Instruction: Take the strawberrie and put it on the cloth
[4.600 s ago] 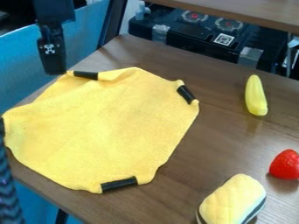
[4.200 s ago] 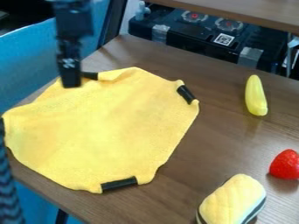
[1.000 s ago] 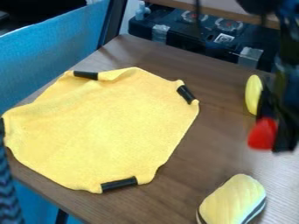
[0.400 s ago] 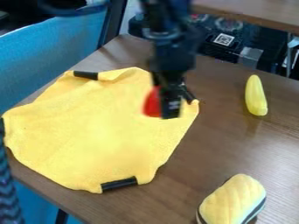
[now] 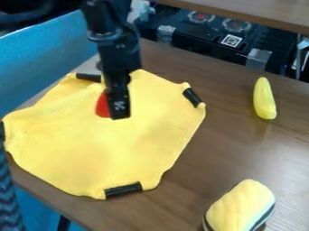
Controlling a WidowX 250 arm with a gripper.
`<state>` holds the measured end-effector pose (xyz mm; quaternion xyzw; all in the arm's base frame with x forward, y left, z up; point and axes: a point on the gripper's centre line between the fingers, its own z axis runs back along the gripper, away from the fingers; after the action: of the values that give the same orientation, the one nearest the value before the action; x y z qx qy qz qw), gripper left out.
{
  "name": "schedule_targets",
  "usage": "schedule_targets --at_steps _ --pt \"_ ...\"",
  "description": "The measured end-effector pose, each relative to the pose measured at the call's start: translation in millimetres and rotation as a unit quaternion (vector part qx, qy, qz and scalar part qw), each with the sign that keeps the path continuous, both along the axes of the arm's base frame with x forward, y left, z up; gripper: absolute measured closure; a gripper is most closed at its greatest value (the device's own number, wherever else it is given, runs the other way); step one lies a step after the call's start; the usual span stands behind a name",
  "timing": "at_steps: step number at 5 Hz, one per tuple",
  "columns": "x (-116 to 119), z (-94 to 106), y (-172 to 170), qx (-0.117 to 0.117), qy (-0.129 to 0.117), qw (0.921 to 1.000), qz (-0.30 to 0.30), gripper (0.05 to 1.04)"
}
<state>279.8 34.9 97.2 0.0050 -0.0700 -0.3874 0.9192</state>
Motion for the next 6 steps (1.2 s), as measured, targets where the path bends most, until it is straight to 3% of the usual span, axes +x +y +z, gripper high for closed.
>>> schedule_targets --at_steps 3,5,6 --pt "45.4 -11.0 57.4 0.007 -0.001 0.9981 0.062 0.298" --pt "56.9 -26.9 89.0 0.032 0.002 0.9961 0.083 0.298" --pt "61.7 -36.1 102.8 0.031 0.008 0.9943 0.102 0.298"
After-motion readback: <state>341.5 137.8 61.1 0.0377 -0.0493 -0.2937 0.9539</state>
